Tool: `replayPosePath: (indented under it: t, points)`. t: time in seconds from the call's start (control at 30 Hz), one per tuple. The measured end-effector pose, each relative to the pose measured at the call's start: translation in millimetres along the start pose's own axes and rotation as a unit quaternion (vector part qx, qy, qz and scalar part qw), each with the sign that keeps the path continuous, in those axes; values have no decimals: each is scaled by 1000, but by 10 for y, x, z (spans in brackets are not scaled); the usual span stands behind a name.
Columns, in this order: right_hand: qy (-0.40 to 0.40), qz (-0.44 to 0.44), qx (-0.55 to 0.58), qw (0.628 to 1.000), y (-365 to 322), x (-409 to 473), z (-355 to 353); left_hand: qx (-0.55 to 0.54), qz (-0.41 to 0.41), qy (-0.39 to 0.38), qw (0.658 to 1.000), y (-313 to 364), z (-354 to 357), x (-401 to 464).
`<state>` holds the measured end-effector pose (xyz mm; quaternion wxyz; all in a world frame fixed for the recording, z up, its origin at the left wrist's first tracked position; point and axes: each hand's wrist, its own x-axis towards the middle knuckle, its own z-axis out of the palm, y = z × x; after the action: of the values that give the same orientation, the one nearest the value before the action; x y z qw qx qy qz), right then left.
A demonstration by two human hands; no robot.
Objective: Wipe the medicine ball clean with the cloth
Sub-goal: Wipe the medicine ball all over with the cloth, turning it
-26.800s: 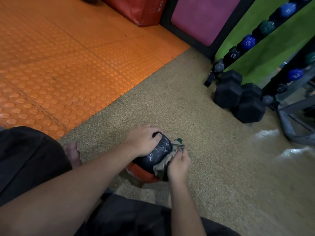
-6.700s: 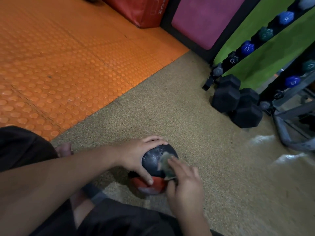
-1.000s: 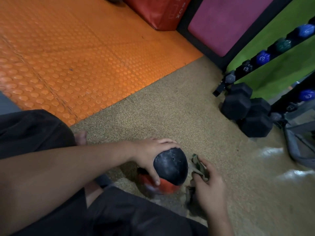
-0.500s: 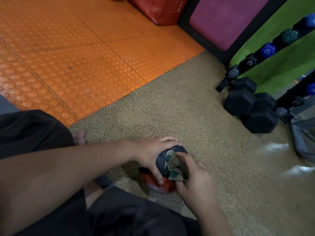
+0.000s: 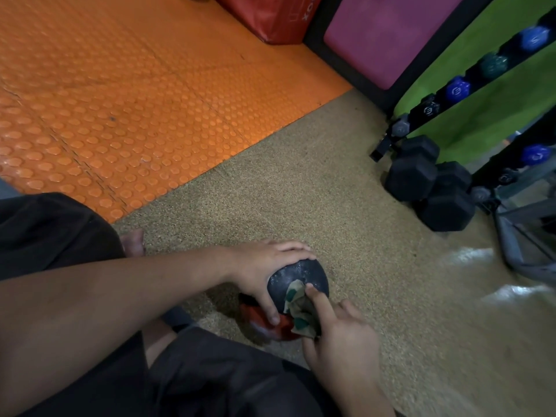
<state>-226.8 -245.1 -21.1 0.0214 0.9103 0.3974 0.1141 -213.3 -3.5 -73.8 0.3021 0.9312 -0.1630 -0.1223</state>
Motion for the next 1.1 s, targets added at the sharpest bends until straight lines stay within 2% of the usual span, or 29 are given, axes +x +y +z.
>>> replayPosePath:
  t: [0.17,0.3,0.5,0.63,0.73,0.83,0.93,1.0,1.1]
  points:
    - [29,73,76,994,19,101,-18,8,1,15,1000,27,18,-1]
    - [-15,43,36,998,-182,163,53,-7,11,20,1000,18,19,16]
    - [6,-18,42,999,-237,-67,43,6,19,13,1000,-24,7,-16]
    - [42,55,89,994,-152,37,-12,6,0,17,1000,3,28,8]
    - [29,96,83,991,-161,174,14,-13,-5,18,1000,-12,37,21]
    - [9,54,65,996,-274,122,62,-31,4,22,999,-88,44,-1]
    - [21,7,71,997,-283,-9,40,-16,14,14,1000,-85,23,-29]
    - [47,30,102,993,-225,-5,11,2,14,10,1000,-27,14,-32]
    - [67,113,145,981,-147,104,18,9,1,10,1000,44,10,-17]
